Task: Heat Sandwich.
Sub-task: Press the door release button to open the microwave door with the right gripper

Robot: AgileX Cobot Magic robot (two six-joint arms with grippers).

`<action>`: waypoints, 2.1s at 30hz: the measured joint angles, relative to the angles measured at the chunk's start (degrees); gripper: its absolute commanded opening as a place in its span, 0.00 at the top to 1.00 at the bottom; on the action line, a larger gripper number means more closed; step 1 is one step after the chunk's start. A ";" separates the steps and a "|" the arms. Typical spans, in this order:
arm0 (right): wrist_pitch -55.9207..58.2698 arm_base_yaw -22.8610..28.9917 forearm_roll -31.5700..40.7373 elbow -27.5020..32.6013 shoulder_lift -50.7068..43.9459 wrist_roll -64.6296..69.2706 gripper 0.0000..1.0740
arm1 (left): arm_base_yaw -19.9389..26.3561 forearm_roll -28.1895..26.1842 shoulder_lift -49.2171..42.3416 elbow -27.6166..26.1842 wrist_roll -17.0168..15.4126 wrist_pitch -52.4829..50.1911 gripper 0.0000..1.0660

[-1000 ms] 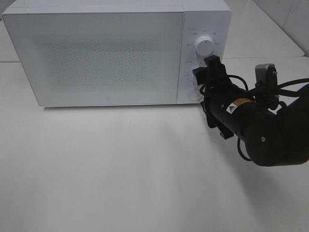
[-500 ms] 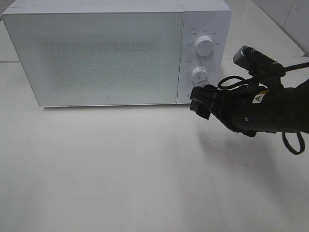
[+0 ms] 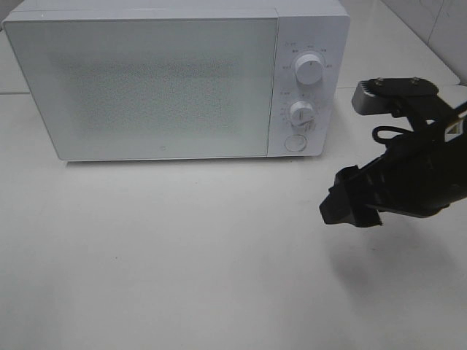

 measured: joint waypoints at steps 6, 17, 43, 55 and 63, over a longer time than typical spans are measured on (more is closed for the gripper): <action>9.51 -0.06 -4.07 0.00 -10.14 0.29 0.29 | 0.00 0.00 0.00 0.00 0.00 0.00 0.06; 26.18 -0.11 -6.76 0.00 -33.23 1.60 0.29 | 0.00 0.00 0.00 0.00 0.00 0.00 0.06; 36.15 -11.52 -18.68 6.30 -72.19 11.86 0.29 | 0.00 0.00 0.00 0.00 0.00 -0.06 0.06; 33.63 -14.67 -18.62 8.02 -74.20 11.86 0.30 | 0.00 0.00 0.00 0.00 0.00 -0.06 0.06; 33.63 -14.67 -18.62 8.02 -74.20 11.86 0.30 | 0.00 0.00 0.00 0.00 0.00 -0.06 0.06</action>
